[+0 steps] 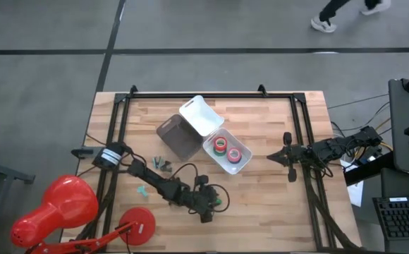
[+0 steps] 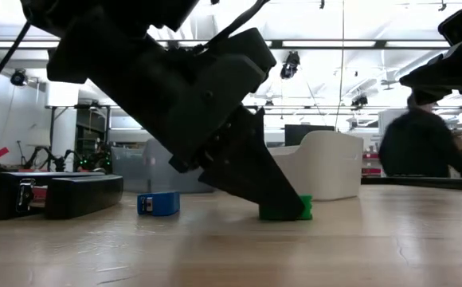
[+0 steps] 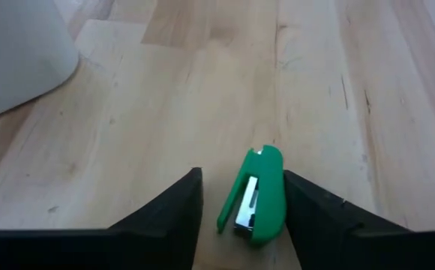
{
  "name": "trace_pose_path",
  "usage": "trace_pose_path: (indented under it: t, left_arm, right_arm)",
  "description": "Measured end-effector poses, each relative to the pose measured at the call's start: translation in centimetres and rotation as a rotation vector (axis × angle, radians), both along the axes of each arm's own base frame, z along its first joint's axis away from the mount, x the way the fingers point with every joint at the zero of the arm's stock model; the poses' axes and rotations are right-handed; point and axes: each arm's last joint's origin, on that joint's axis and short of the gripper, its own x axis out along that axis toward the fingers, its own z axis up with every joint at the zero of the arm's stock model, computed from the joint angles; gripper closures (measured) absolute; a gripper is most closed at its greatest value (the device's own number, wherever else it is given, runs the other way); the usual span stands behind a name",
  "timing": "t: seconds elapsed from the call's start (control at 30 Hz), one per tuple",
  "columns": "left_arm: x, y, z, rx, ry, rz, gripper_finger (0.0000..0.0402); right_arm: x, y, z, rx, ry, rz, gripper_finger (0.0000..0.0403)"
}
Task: Pick and place Stapler, Stapler remover, tape
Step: Put the green stapler into the black bin
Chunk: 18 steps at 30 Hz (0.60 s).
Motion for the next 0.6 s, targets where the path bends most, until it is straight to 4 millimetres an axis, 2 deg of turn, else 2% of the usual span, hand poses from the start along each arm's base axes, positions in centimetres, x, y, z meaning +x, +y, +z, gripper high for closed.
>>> trace_pose_path:
  t: [0.4,0.6]
  left_arm:
    - [-0.14,0.07,0.01,0.007,0.017,0.004,0.0317]
    - [-0.15,0.08,0.03,0.004,0.018,0.006,0.0324]
  right_arm:
    - [0.0,0.0,0.0,0.0,0.0,0.0,0.0394]
    - [0.0,0.0,0.0,0.0,0.0,0.0,0.0394]
